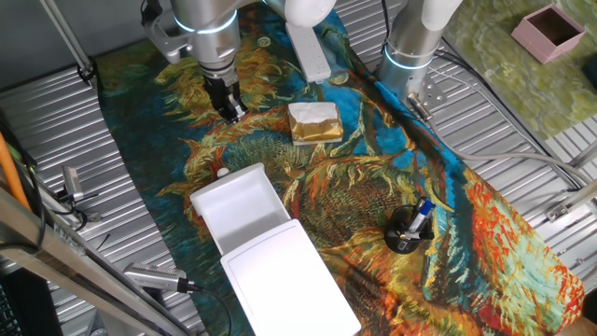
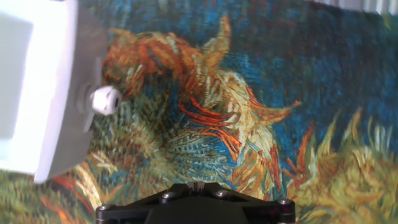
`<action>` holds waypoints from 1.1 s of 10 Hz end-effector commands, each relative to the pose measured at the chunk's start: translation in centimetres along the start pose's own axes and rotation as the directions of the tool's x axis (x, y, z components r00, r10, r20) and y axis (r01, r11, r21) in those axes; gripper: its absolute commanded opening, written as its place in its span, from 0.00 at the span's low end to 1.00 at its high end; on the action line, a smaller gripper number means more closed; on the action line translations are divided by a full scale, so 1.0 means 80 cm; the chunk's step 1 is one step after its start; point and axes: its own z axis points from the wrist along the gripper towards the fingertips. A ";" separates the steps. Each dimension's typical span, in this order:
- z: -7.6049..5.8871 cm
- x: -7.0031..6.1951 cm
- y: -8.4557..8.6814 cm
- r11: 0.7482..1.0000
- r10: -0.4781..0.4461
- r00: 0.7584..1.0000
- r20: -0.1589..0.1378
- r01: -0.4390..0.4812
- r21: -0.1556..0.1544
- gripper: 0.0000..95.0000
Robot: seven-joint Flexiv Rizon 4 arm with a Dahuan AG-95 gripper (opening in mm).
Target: Use the gripper to push and close the drawer
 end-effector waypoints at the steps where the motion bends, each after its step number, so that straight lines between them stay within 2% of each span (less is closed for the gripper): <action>1: 0.001 -0.002 -0.001 0.998 -0.055 0.998 -0.007 0.055 -0.004 0.00; 4: 0.002 -0.015 -0.006 0.993 -0.113 0.994 0.001 0.113 -0.014 0.00; 6: -0.003 -0.036 -0.023 0.988 -0.156 0.988 -0.006 0.156 -0.019 0.00; 7: -0.007 -0.055 -0.042 0.981 -0.191 0.982 -0.004 0.191 -0.026 0.00; 11: -0.016 -0.098 -0.091 0.966 -0.257 0.966 -0.008 0.256 -0.043 0.00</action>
